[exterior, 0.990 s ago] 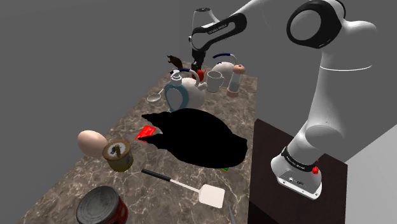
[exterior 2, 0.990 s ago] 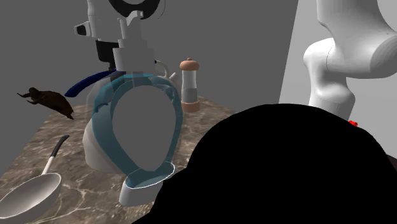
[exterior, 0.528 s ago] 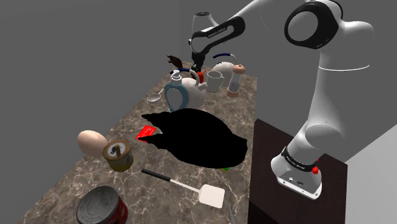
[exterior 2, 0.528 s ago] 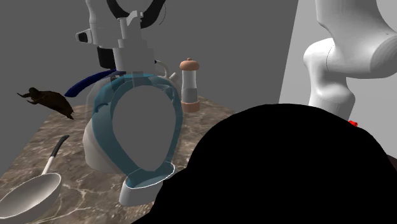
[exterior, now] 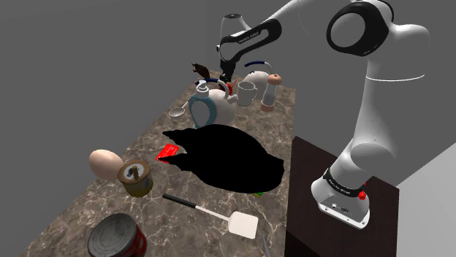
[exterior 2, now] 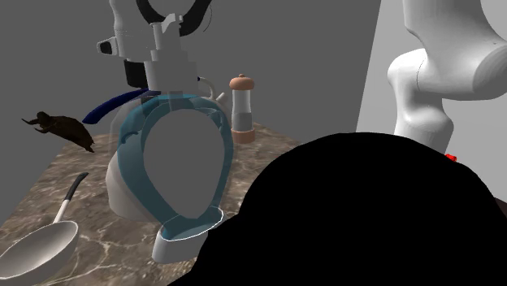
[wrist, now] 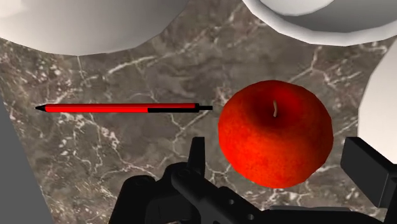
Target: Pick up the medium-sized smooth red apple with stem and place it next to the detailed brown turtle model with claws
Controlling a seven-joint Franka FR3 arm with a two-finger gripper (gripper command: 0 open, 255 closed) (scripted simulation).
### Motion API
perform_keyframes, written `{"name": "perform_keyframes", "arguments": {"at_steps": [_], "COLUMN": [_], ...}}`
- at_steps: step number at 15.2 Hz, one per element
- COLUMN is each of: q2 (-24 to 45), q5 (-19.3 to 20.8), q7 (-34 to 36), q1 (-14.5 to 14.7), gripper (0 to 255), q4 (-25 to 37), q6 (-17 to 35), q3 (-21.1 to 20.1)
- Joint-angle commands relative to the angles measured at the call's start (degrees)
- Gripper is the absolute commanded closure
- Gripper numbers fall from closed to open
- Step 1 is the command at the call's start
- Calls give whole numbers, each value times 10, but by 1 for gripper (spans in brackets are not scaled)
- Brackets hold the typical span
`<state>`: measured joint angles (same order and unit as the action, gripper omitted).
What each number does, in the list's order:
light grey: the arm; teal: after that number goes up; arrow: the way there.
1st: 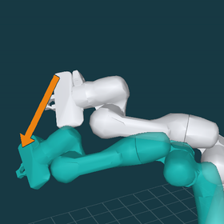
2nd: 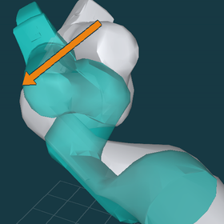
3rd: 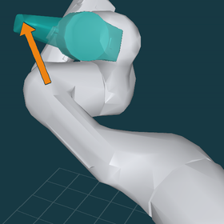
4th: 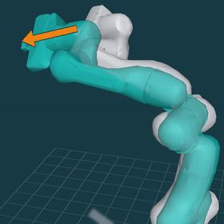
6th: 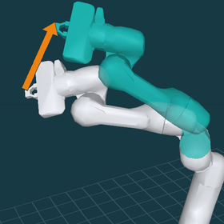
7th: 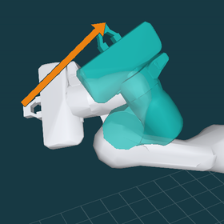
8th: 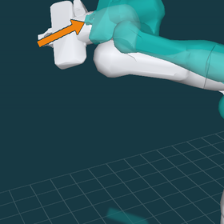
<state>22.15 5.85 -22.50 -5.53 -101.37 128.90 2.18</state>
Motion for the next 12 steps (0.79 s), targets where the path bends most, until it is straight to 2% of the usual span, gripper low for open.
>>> {"name": "perform_keyframes", "arguments": {"at_steps": [1,5,12], "q2": [0,-37,-37], "q5": [0,-1,-1], "q7": [0,-1,-1], "q1": [0,4,4], "gripper": [0,0,0], "q4": [0,21,21], "q6": [0,-58,-58], "q3": [0,-2,-2]}}
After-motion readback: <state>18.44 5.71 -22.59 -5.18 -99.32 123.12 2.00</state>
